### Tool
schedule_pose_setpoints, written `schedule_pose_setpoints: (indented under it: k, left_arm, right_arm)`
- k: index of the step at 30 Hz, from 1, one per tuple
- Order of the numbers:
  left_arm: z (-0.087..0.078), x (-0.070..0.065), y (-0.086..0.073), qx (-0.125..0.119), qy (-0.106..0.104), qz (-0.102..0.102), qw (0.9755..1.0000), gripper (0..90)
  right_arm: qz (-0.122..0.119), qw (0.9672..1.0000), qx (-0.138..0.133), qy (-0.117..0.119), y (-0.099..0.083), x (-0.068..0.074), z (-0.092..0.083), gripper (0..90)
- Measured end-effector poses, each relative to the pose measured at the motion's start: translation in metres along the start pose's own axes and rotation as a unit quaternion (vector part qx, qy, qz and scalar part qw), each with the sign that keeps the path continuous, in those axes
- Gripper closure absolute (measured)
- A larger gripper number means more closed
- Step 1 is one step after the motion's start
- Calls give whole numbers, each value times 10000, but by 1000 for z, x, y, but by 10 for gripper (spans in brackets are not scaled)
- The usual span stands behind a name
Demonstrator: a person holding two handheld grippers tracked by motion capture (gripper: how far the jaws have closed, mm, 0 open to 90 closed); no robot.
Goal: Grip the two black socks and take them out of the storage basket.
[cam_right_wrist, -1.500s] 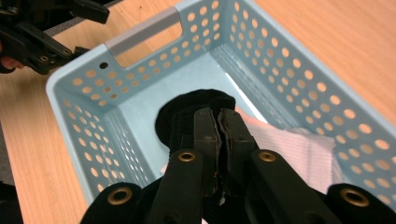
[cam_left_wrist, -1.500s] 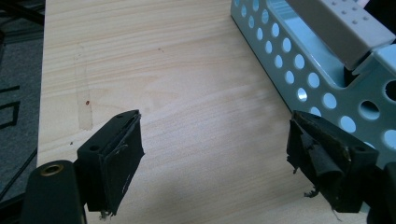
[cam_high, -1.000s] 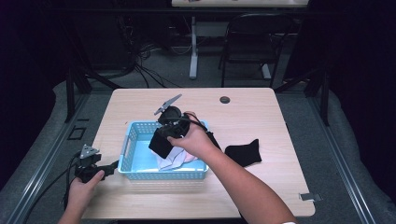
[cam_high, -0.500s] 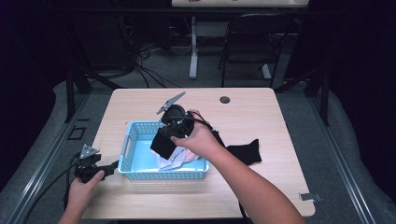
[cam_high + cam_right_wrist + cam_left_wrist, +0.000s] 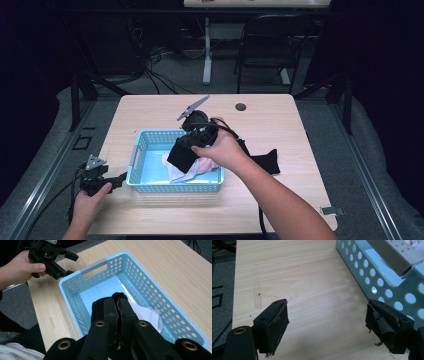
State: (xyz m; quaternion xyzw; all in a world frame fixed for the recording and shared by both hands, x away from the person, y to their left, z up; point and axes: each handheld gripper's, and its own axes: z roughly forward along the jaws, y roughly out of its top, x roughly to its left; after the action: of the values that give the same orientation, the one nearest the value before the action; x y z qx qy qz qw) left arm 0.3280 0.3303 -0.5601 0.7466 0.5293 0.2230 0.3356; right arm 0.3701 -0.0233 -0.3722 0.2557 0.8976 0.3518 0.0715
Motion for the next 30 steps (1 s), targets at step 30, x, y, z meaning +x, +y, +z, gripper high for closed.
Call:
schedule_pose_setpoints:
  k: [30]
  left_arm:
    - [0, 1, -1, 31, 55, -100, 9999, 183]
  right_arm:
    - [527, 9951, -445, -711, -66, -35, -103, 864]
